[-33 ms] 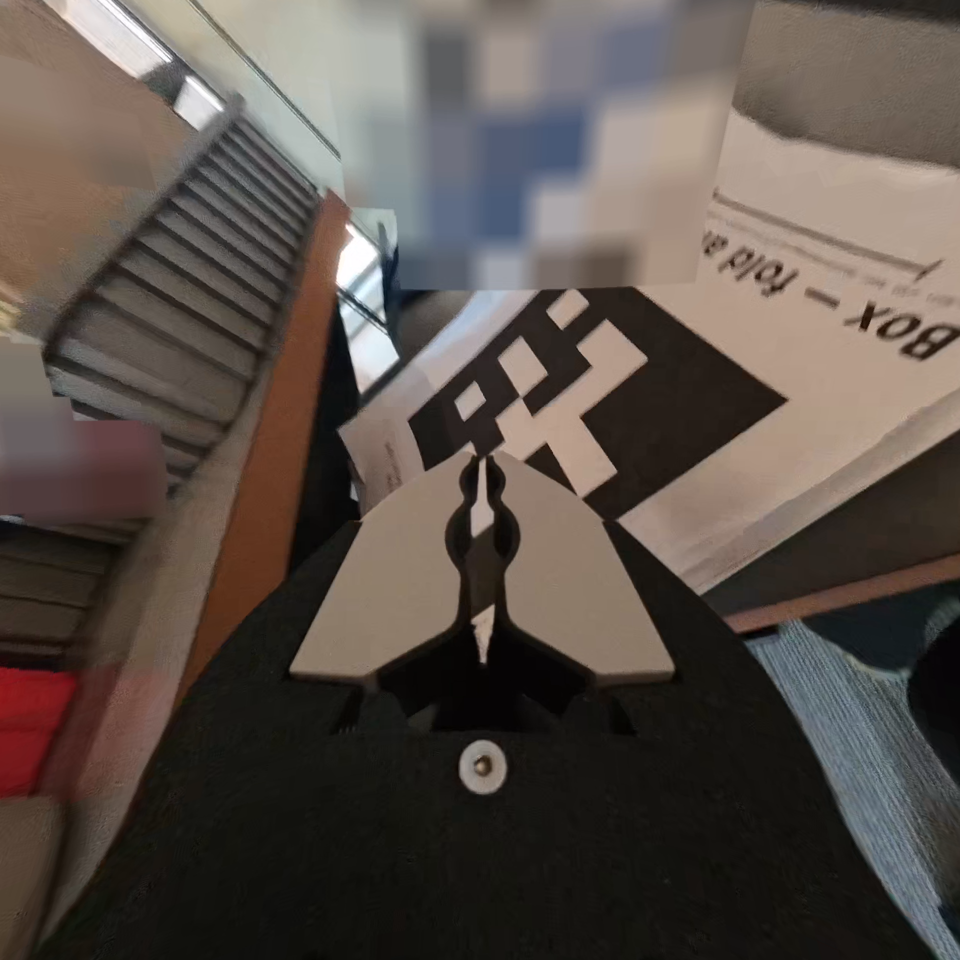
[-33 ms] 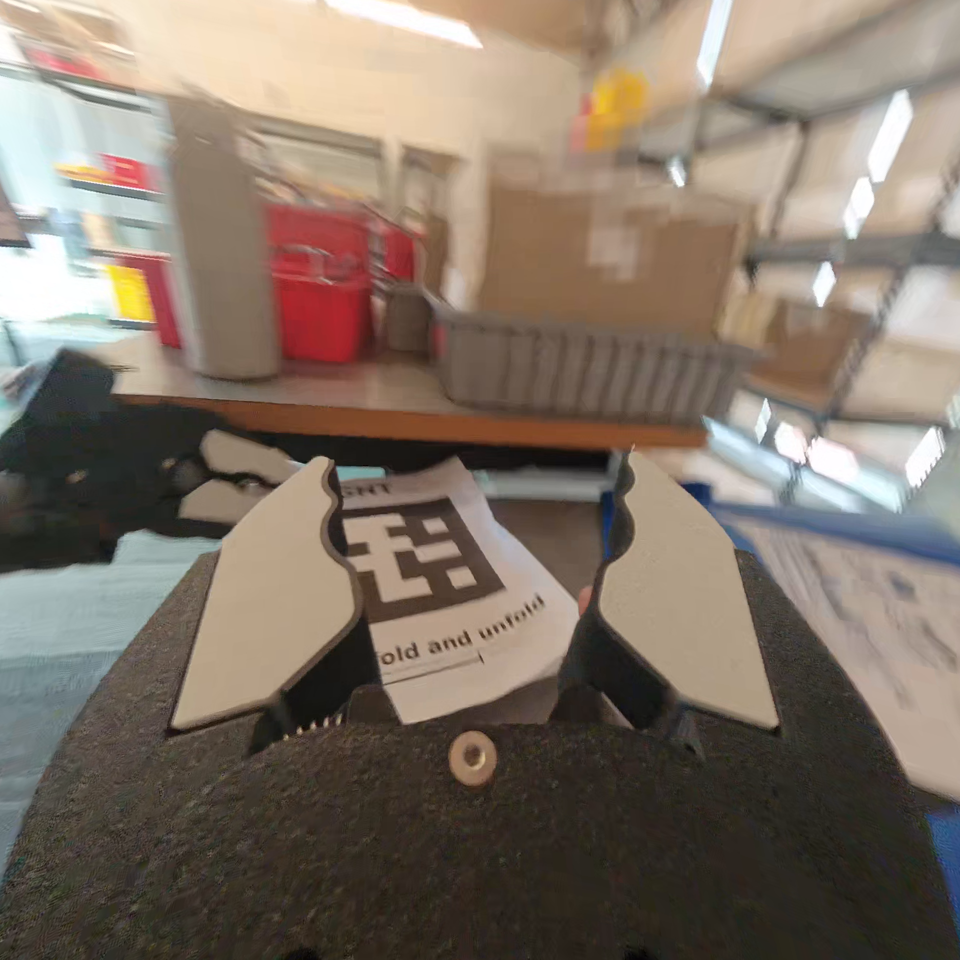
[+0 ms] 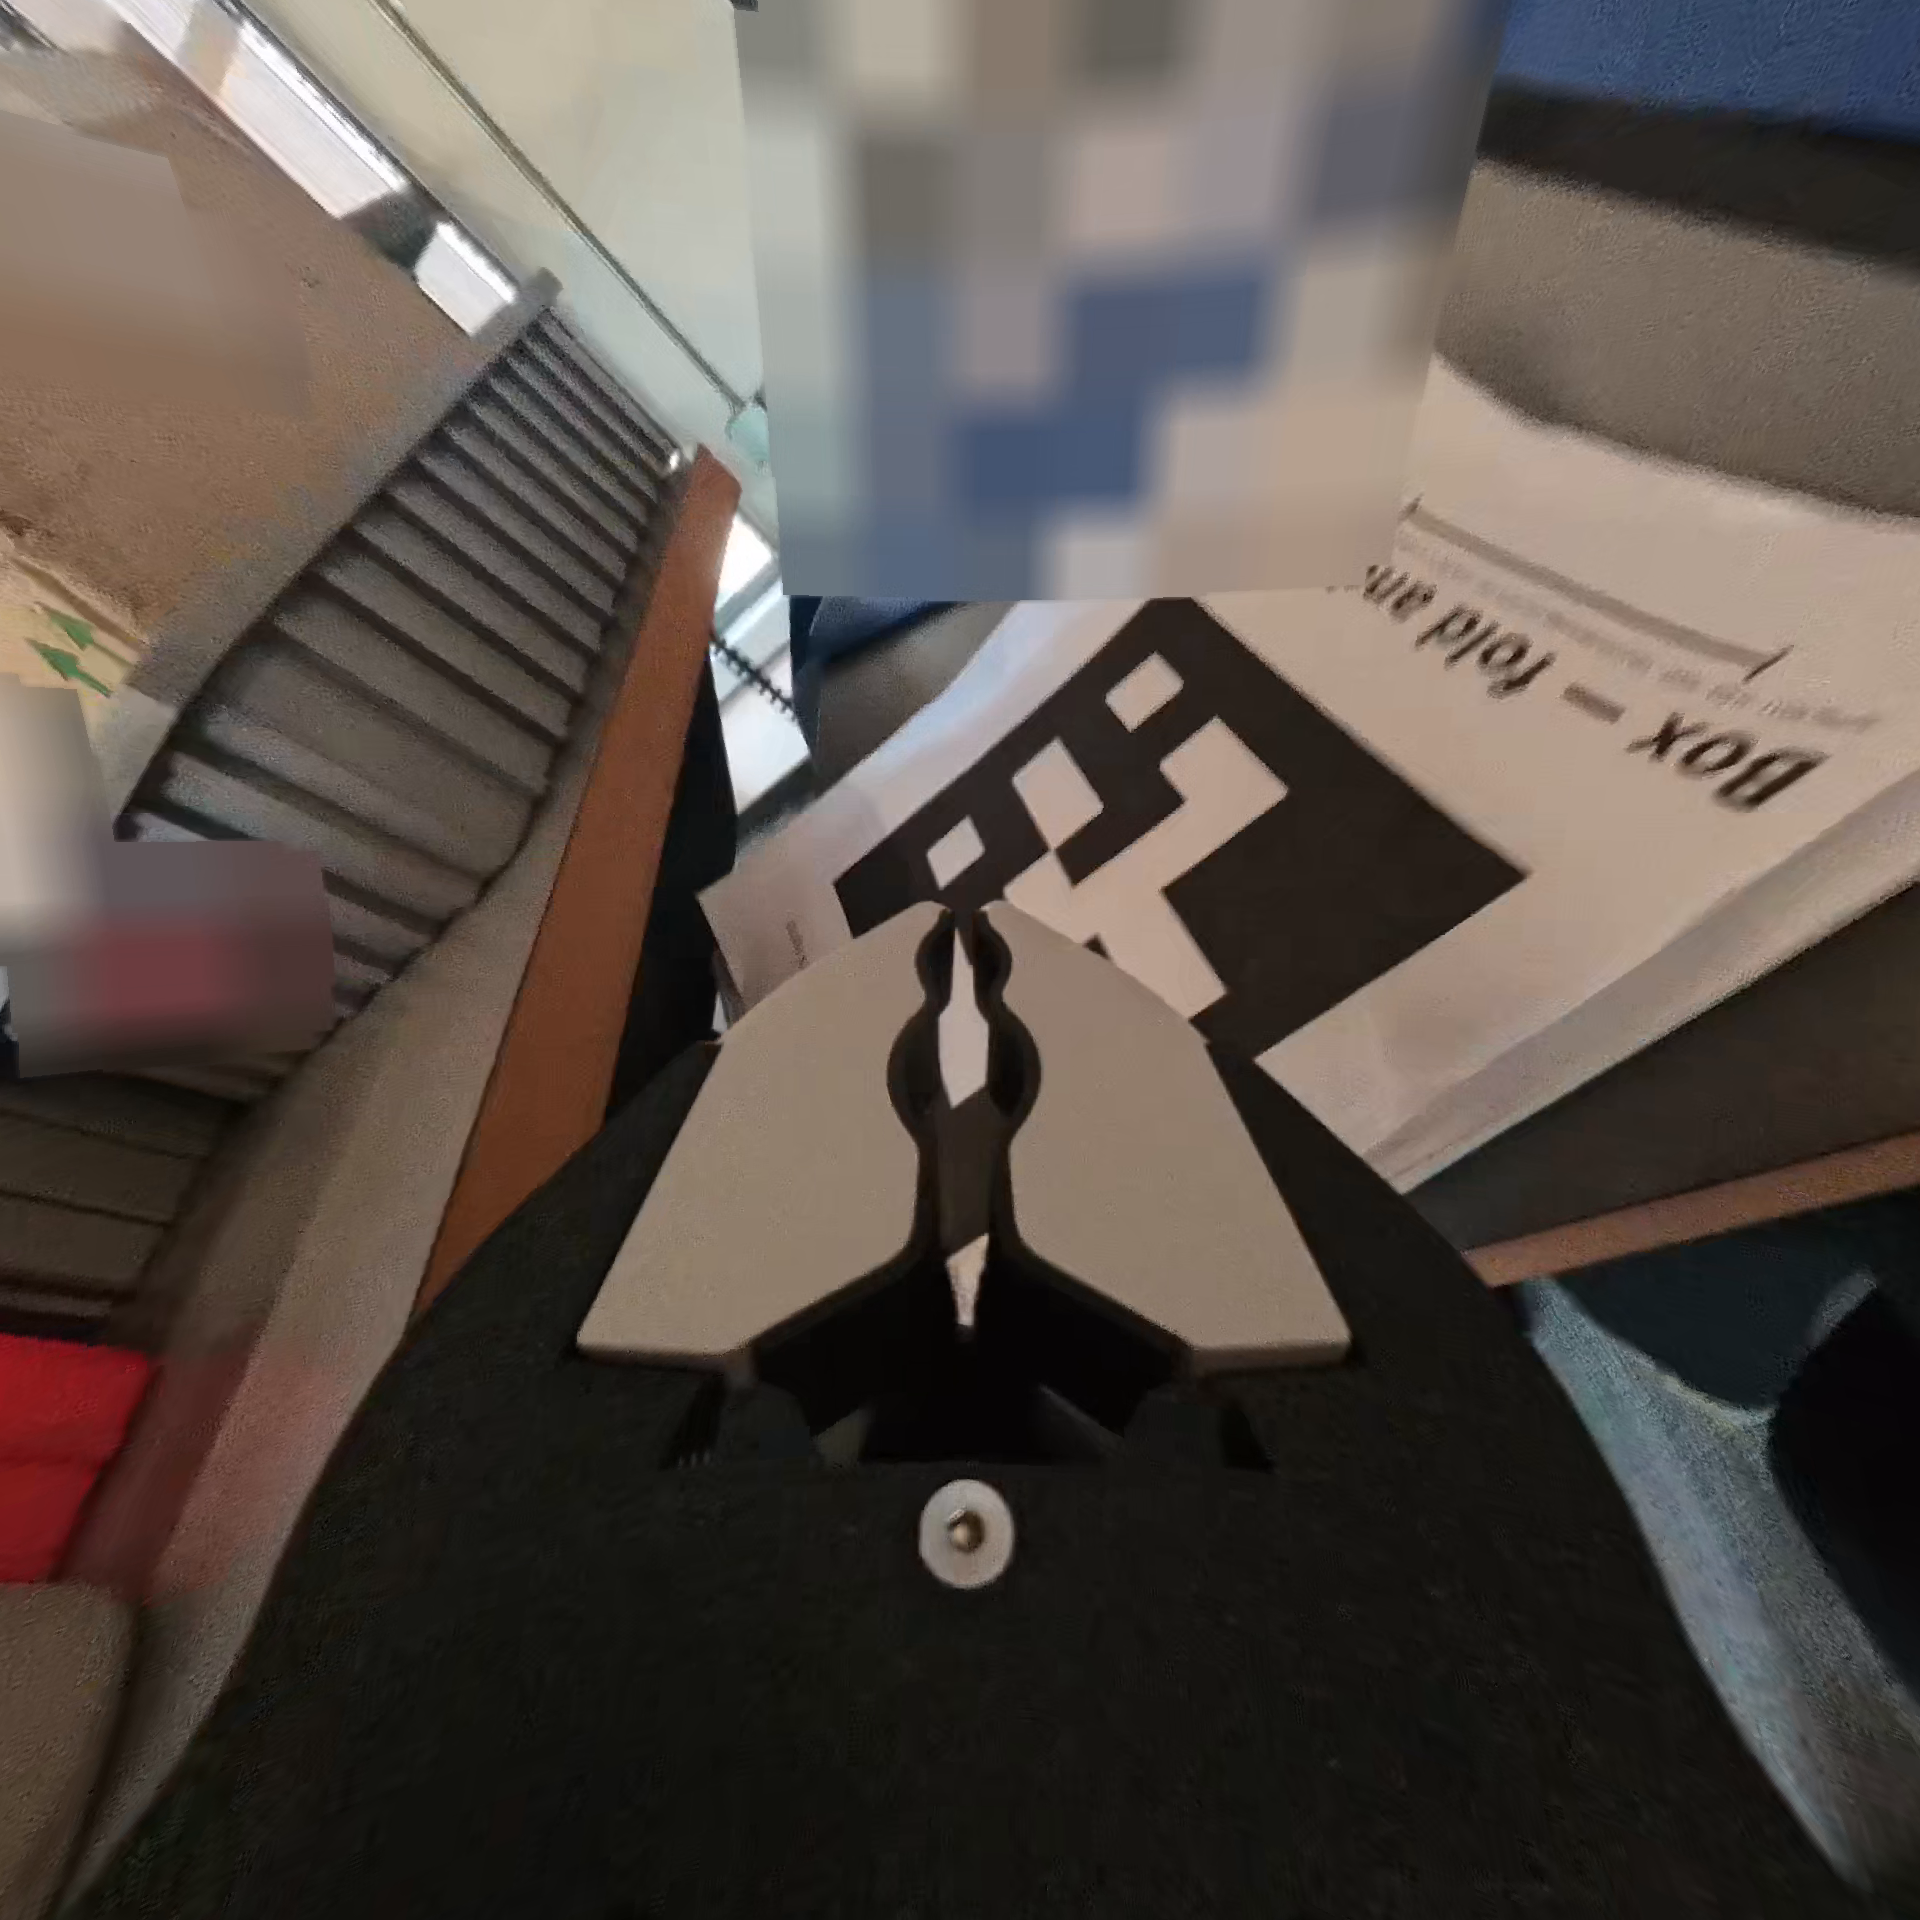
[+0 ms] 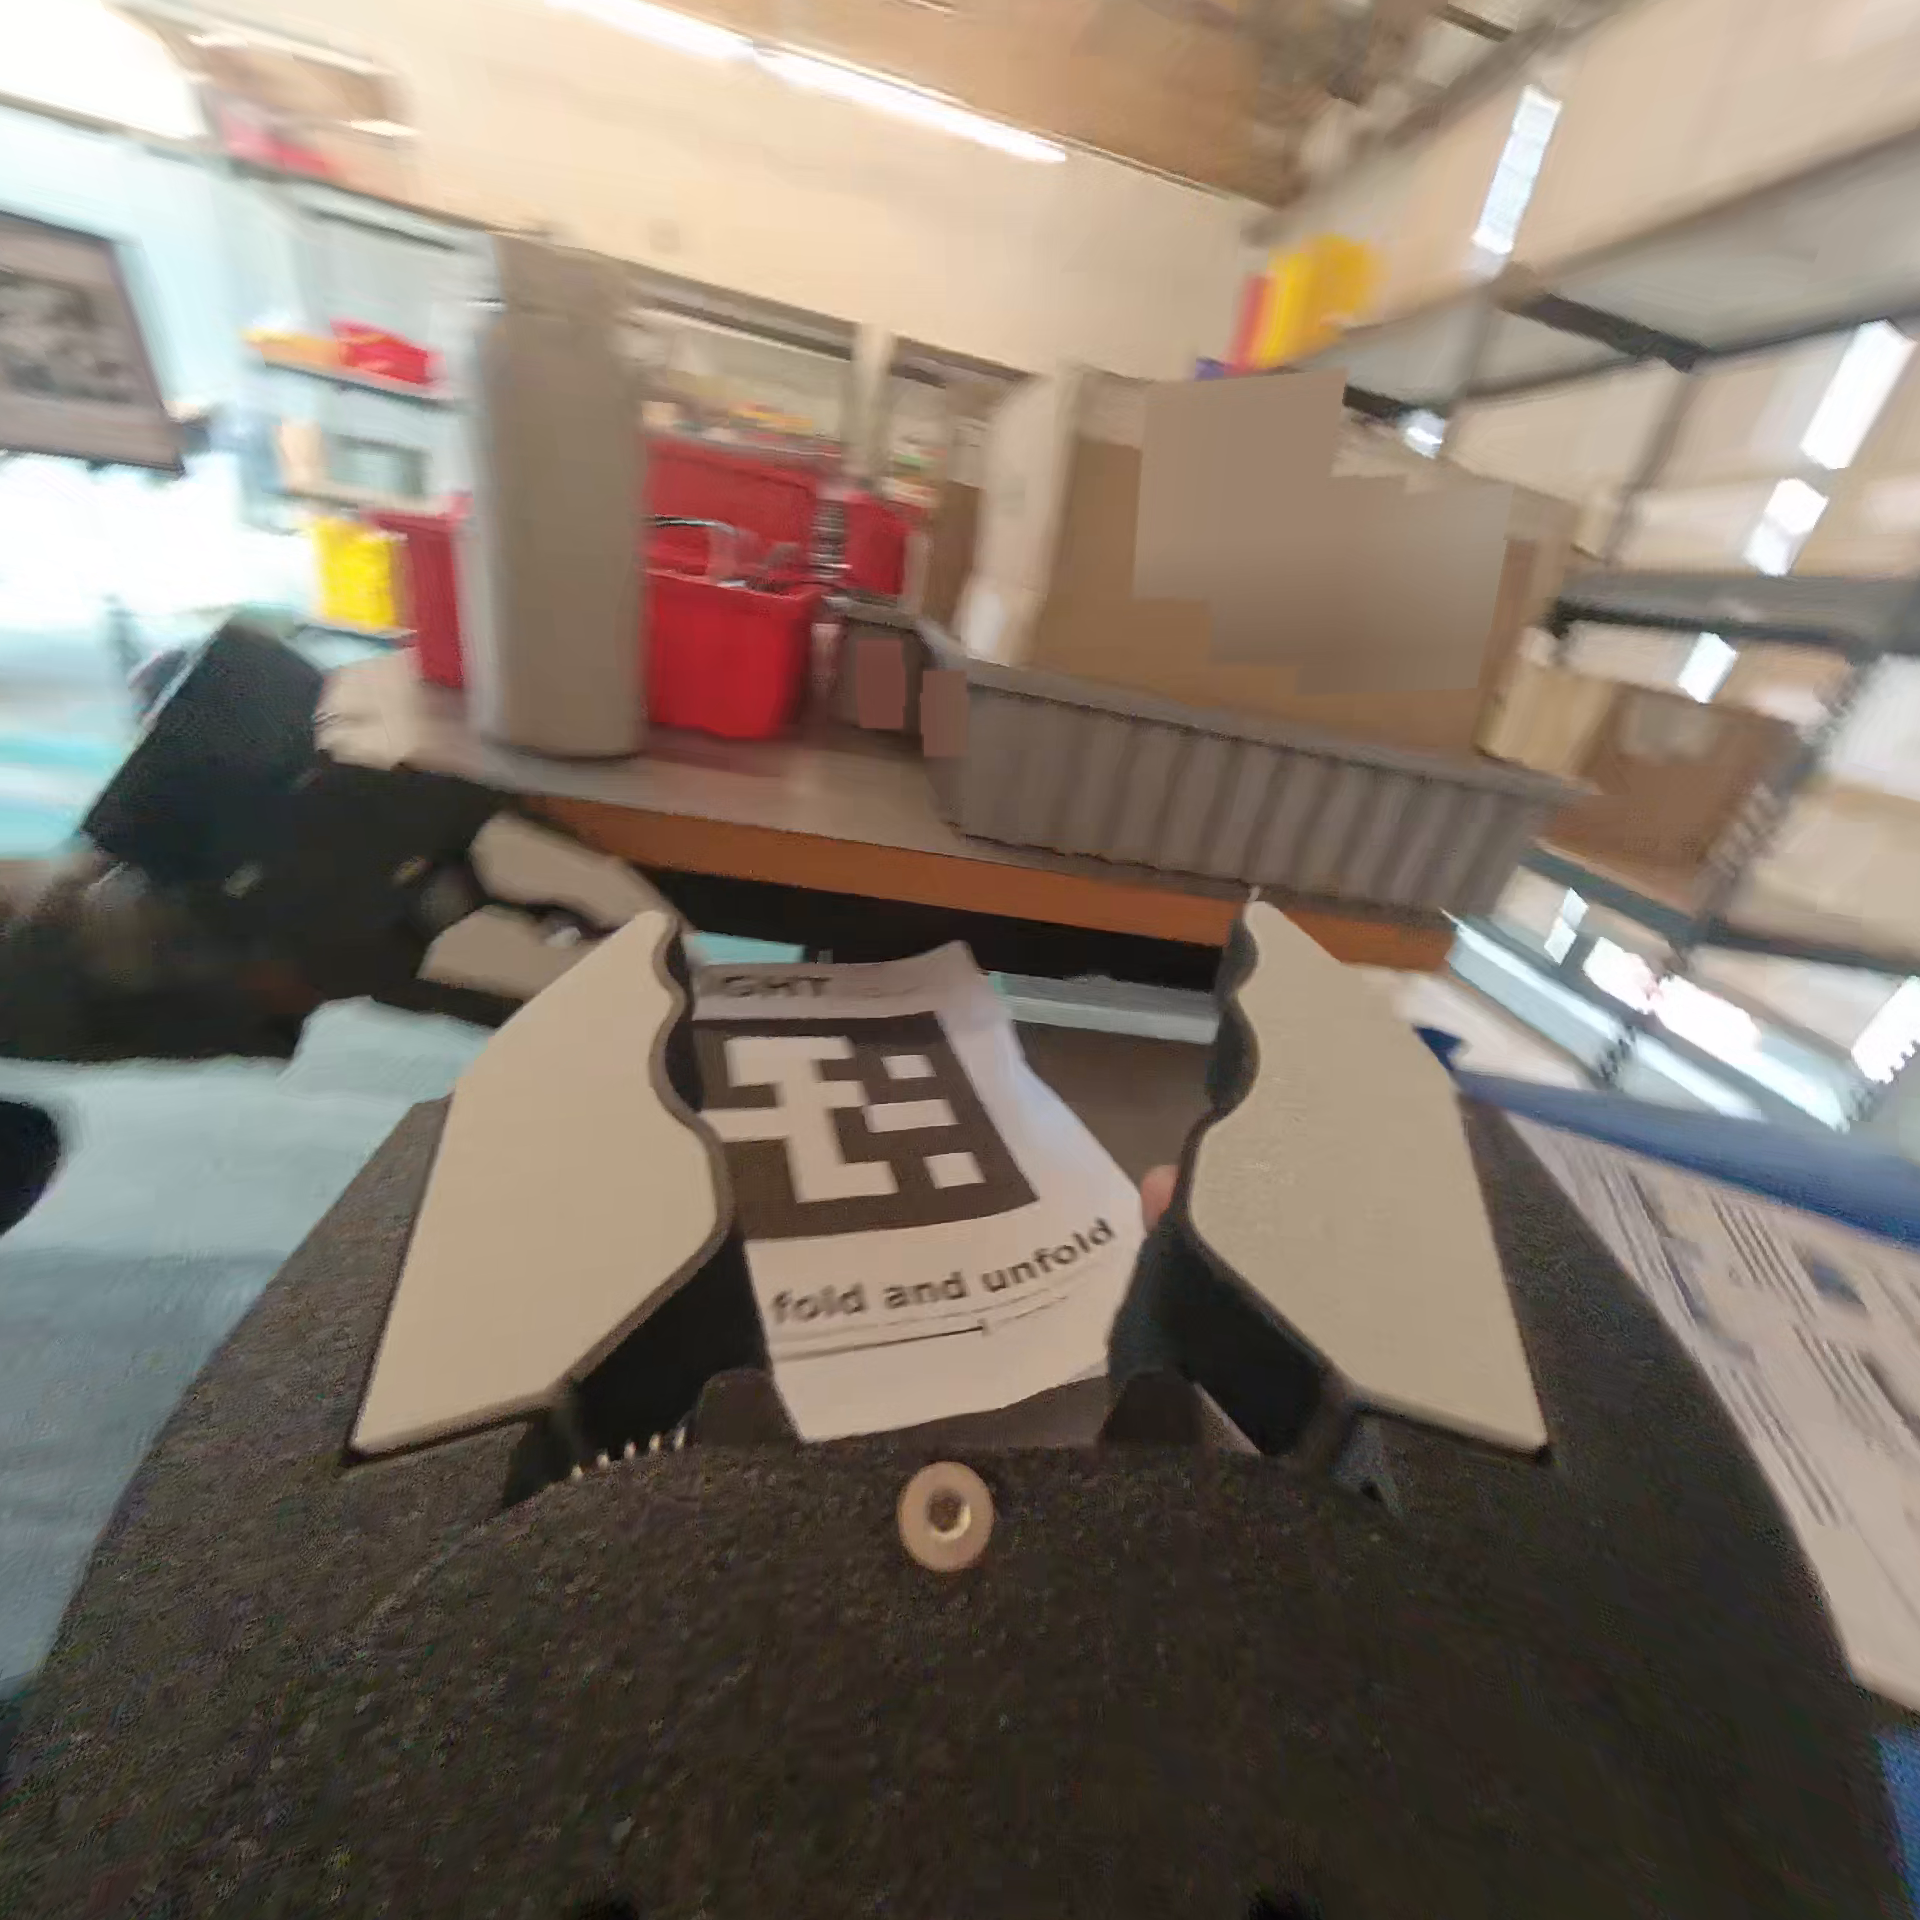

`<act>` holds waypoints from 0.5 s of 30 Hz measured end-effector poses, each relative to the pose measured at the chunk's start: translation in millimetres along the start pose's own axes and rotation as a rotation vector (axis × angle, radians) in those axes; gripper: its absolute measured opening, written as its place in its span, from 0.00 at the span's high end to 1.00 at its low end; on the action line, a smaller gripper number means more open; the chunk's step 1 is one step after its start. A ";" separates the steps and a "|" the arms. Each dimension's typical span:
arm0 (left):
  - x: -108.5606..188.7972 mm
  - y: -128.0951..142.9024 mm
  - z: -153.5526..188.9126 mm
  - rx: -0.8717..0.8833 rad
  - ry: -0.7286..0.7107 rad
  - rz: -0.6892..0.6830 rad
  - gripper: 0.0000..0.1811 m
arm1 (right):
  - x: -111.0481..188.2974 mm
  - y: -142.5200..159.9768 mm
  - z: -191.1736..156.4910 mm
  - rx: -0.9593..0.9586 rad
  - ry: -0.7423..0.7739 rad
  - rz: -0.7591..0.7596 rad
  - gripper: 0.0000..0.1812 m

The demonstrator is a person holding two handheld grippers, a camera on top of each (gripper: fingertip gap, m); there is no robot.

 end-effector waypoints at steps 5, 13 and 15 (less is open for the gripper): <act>34.7 -29.5 42.6 0.053 0.300 0.252 0.82 | 1.9 33.0 -35.8 0.222 -0.539 -0.310 0.54; 23.2 -37.8 66.3 -0.226 0.397 0.259 0.69 | -51.6 92.0 -38.1 0.610 -0.788 -0.530 0.63; 16.0 -38.3 61.0 -0.226 0.487 0.274 0.69 | -63.5 95.3 -37.8 0.689 -0.820 -0.557 0.66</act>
Point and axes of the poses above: each gripper's, where its closed fingertips meet, x back along the fingers, y out of its underside, z = x × y across the jaws, the point moved 9 cm from there along x, back along the fingers, and after that the axes turned 9 degrees about -z, right-handed, at the moved point
